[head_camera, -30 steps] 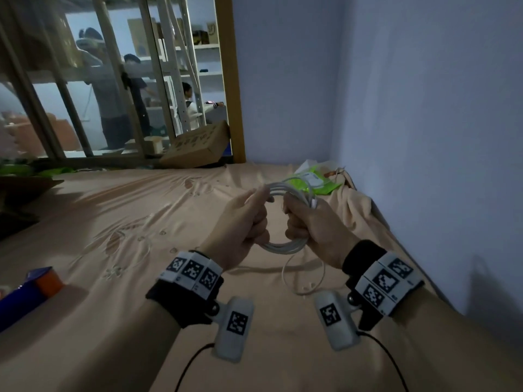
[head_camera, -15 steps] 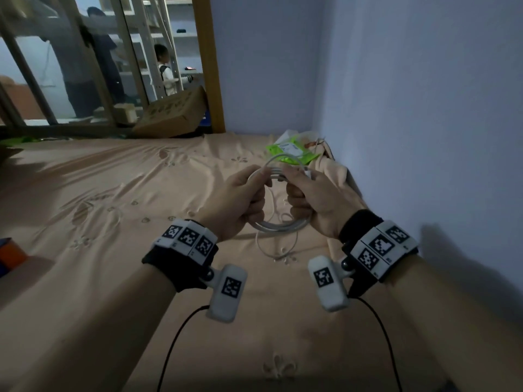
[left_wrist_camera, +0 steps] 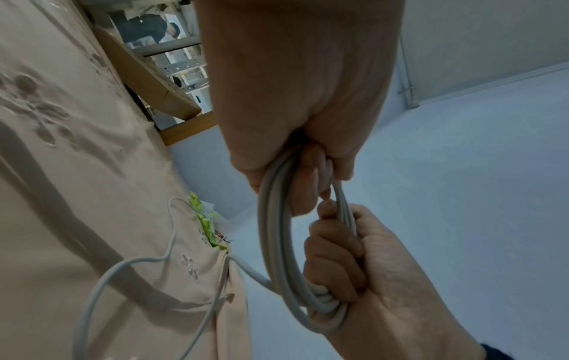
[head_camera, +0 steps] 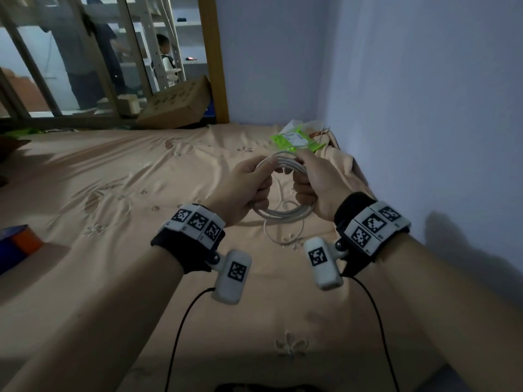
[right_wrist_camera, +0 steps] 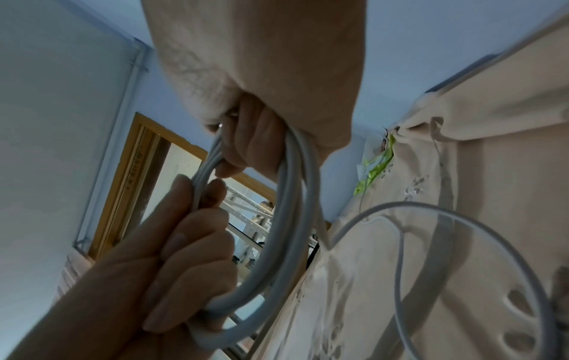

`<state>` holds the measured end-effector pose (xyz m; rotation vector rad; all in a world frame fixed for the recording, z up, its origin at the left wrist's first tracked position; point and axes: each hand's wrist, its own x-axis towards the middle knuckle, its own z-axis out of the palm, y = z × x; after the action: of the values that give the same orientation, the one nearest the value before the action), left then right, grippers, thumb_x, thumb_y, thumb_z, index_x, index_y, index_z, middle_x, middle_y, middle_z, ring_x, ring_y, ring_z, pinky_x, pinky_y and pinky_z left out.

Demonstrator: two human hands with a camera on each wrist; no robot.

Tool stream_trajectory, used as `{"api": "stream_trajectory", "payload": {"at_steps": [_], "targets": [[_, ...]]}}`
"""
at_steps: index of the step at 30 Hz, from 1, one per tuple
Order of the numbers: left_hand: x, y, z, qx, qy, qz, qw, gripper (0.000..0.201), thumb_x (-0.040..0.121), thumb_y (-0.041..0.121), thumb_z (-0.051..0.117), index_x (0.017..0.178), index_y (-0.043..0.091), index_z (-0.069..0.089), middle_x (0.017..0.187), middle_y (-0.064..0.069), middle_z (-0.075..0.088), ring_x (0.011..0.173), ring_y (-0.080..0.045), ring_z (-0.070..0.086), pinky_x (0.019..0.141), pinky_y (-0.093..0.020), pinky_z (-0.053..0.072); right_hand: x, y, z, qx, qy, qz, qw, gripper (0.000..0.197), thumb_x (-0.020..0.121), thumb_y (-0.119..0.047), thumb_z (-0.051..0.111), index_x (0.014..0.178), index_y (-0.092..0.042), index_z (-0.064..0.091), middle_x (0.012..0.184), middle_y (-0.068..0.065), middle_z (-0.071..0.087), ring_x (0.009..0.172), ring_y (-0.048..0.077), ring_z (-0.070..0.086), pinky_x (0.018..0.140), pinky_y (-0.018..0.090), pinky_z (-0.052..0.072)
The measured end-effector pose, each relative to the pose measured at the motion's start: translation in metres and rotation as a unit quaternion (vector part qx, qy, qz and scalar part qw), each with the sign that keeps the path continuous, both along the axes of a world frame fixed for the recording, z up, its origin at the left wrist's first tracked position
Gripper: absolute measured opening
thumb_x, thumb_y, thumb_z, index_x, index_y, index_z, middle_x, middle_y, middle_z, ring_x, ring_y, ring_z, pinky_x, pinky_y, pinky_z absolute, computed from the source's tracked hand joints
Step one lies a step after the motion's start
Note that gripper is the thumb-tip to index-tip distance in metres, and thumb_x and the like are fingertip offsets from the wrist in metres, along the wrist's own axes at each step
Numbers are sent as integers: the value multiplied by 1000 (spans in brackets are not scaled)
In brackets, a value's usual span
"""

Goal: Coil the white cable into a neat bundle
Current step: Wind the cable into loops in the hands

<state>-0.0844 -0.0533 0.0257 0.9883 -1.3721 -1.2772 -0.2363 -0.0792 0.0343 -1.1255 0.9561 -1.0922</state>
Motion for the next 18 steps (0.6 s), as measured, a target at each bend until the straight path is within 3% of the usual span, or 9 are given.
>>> {"api": "stream_trajectory", "payload": {"at_steps": [9,15,18], "targets": [[-3,2,6,-12,-37,-3,999,24,105,26,41,94,11,55,62,-2,22,46,-12,19,39,-20,25,-1,2,6,-33,74,-18,997,37,94,-25,49,59,-12,50,43,-5,26,36,12,19,38,20,17],[-1,5,-1,2,-25,-6,1000,32,105,31,39,89,7,52,62,-2,20,47,-13,19,41,-23,25,-1,6,8,-82,161,1,983,64,99,-63,27,68,-12,51,43,-7,32,36,10,25,41,19,21],[-4,6,0,9,-47,-25,999,34,103,35,43,85,9,53,63,-3,24,47,-13,20,43,-23,24,1,3,7,-137,269,8,953,71,95,-70,16,66,-17,53,50,-5,44,44,10,39,52,26,31]]}}
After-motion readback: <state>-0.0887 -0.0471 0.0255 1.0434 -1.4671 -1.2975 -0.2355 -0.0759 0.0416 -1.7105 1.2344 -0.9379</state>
